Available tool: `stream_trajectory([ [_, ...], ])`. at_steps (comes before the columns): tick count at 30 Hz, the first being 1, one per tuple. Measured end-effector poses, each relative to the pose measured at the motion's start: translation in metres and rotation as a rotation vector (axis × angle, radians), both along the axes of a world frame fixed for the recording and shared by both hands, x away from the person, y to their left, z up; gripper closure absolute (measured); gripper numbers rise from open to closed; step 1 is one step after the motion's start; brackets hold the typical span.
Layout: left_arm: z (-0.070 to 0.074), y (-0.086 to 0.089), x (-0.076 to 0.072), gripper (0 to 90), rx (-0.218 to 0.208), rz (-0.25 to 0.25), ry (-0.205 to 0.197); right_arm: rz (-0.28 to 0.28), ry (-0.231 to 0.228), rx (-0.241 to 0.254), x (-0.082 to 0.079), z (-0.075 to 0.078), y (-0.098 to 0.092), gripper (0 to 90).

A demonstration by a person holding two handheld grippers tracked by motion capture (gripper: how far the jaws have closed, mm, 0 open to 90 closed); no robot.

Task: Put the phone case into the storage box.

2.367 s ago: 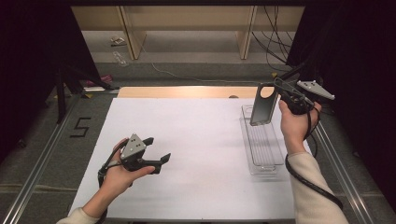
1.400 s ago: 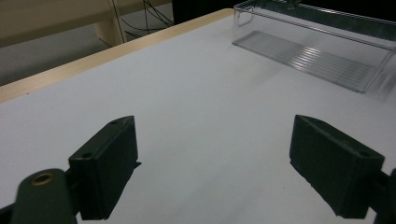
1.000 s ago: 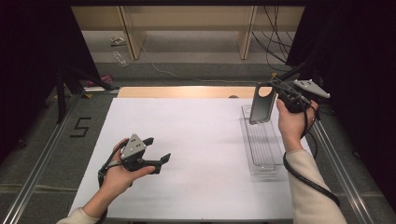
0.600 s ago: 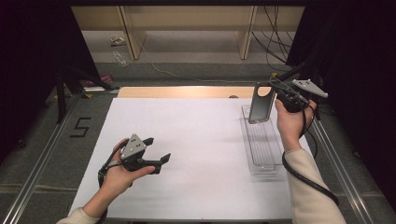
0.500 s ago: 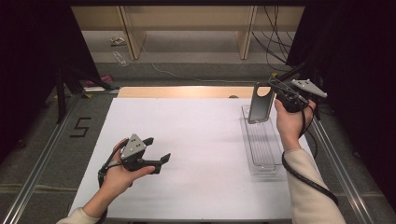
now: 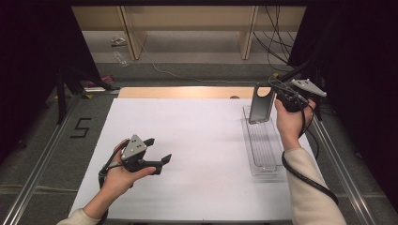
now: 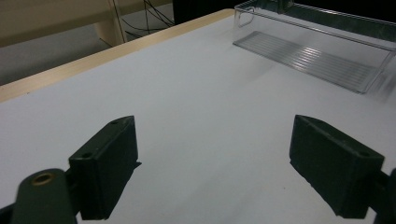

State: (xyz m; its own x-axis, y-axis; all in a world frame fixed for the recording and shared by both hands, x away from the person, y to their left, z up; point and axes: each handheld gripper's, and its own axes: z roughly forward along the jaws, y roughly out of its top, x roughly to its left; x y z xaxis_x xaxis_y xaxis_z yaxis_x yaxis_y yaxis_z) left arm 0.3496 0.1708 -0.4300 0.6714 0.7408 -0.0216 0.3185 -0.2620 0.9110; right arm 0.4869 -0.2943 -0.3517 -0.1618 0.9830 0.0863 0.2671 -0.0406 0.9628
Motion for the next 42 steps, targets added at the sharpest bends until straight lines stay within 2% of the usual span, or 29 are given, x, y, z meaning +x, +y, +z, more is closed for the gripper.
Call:
stream_trajectory([
  [28,0.0,0.0,0.0,15.1,-0.003,-0.001,0.0,-0.017,0.019,-0.016,0.013,-0.001,0.004,88.1],
  [42,0.0,0.0,0.0,15.1,-0.003,-0.001,0.001,-0.029,0.049,-0.018,0.021,-0.004,0.002,88.1],
])
